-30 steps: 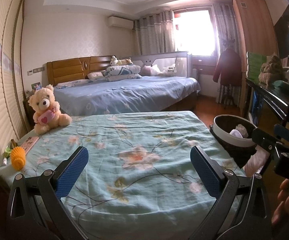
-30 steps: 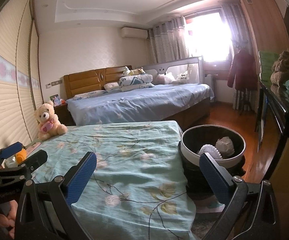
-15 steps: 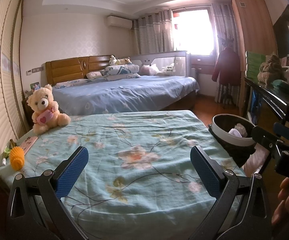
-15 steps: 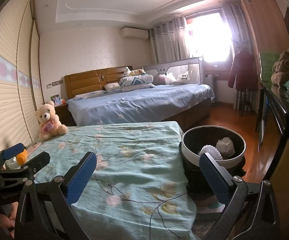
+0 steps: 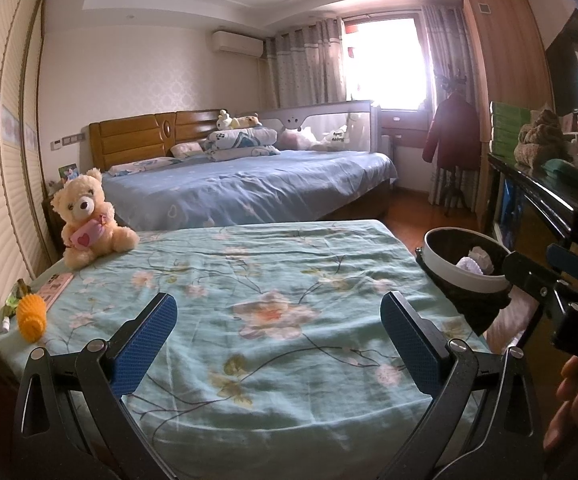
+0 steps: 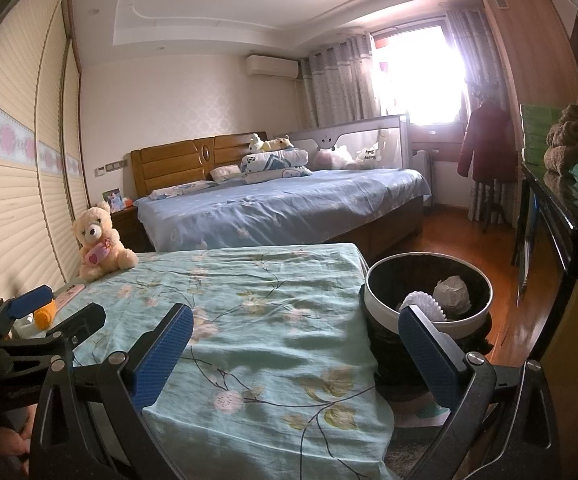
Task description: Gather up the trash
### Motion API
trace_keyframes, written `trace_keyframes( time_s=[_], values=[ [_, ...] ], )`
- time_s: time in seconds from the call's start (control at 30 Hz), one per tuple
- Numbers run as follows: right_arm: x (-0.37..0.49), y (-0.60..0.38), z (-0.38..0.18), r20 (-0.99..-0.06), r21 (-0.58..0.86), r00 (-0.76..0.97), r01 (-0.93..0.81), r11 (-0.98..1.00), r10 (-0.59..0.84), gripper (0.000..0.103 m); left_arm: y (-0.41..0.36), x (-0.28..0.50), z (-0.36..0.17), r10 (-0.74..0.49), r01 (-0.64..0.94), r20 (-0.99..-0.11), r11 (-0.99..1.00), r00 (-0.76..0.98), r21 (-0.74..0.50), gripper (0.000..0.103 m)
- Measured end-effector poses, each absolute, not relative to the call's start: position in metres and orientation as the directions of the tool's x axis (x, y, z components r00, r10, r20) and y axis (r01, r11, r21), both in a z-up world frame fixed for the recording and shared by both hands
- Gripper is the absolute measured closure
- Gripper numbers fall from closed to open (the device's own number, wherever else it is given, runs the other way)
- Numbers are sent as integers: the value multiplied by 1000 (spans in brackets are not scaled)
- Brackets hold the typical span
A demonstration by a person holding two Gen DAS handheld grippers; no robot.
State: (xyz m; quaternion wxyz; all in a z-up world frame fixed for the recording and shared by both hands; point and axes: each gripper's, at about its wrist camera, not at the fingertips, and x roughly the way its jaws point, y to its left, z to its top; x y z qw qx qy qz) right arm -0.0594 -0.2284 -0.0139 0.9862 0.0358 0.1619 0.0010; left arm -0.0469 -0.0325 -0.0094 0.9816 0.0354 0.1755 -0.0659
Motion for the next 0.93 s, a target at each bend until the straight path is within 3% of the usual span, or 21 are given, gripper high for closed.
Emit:
trace_keyframes(
  time_s=[0.93],
  values=[
    [-44, -236, -25, -367, 92, 930, 12, 996, 23, 0, -38, -17, -24, -132, 169, -410, 984, 902, 56, 0]
  ],
)
